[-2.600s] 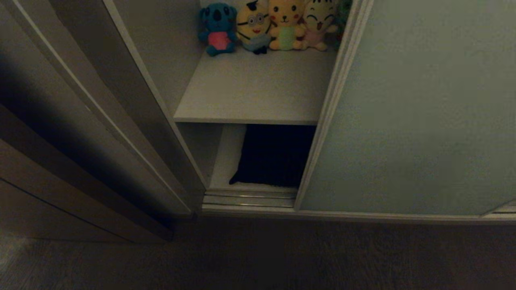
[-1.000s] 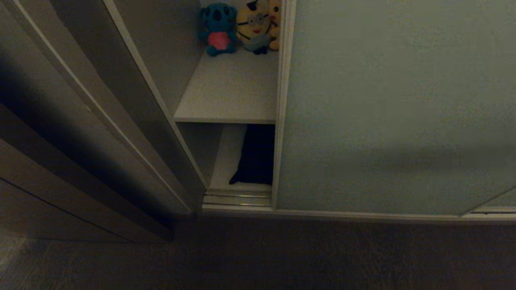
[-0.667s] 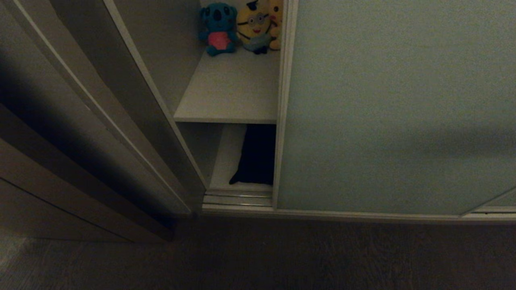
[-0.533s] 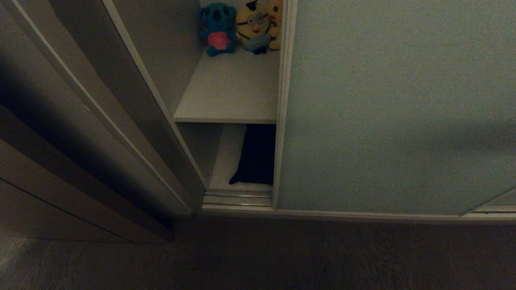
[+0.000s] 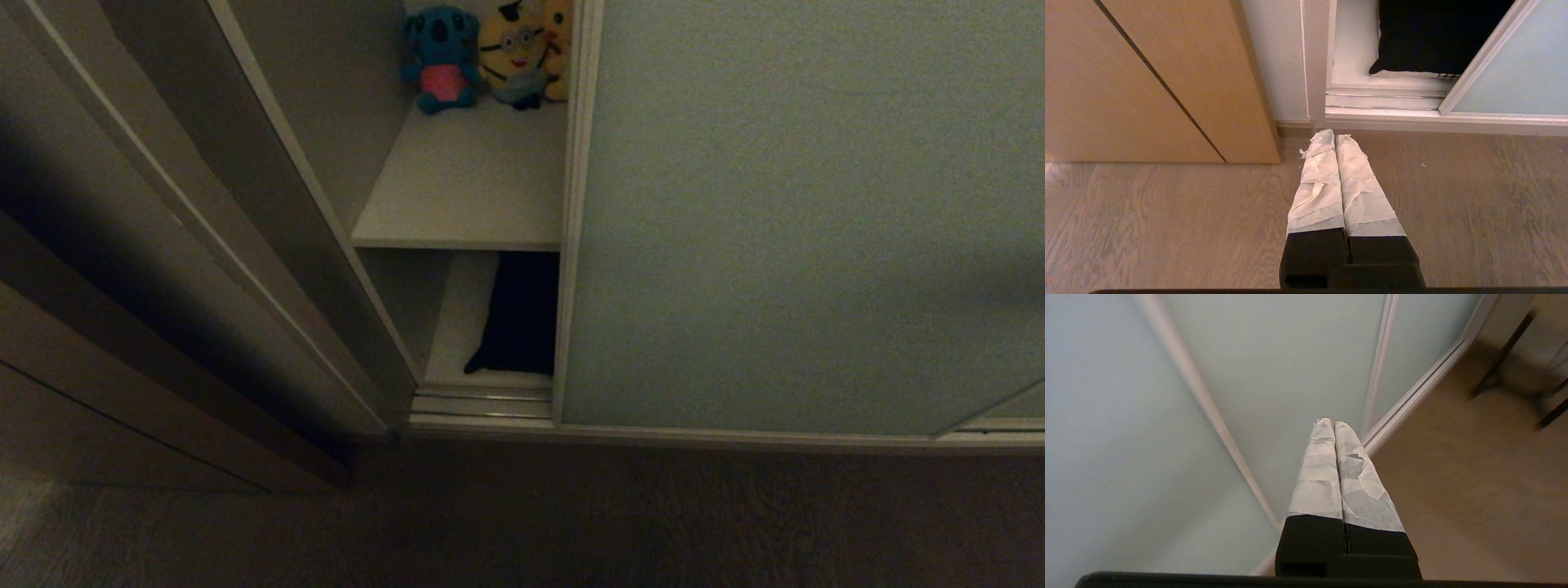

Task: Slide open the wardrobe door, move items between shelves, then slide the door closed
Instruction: Close the door

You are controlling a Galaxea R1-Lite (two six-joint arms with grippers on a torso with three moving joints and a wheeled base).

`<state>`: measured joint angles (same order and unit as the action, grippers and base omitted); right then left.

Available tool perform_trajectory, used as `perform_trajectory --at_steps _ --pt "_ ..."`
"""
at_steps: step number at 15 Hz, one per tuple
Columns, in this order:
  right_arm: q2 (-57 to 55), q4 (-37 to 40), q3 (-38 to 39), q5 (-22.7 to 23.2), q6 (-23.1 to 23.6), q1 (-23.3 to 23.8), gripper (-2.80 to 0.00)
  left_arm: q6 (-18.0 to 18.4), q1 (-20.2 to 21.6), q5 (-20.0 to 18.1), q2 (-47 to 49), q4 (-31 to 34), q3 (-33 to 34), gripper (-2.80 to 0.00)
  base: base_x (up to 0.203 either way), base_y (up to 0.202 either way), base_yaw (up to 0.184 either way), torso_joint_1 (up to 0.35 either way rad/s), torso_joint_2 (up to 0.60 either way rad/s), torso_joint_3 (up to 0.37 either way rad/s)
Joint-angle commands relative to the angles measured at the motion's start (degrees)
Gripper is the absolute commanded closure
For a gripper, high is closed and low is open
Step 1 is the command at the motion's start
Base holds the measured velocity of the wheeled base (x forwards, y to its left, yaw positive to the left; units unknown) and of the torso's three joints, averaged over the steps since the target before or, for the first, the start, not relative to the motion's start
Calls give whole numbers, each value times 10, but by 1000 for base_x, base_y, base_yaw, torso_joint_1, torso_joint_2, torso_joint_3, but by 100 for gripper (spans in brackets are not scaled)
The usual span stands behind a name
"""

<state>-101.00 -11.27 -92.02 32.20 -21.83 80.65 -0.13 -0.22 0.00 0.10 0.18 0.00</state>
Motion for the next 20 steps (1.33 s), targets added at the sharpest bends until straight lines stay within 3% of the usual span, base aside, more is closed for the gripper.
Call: perform_trajectory --at_steps 1,5,7,10,20 --pt "-55 1 -39 2 -46 -22 0 0 0 0 1 0 0 0 0 0 0 0 0 0" --pt "-106 36 -116 4 -86 -62 0 0 0 0 1 0 0 0 0 0 0 0 0 0" --pt "-125 89 -154 38 -88 -74 0 0 0 0 1 0 0 0 0 0 0 0 0 0" --pt "-142 99 -168 101 -88 -73 0 0 0 0 1 0 0 0 0 0 0 0 0 0" --pt "-189 80 -183 145 -88 -89 0 0 0 0 1 0 0 0 0 0 0 0 0 0"
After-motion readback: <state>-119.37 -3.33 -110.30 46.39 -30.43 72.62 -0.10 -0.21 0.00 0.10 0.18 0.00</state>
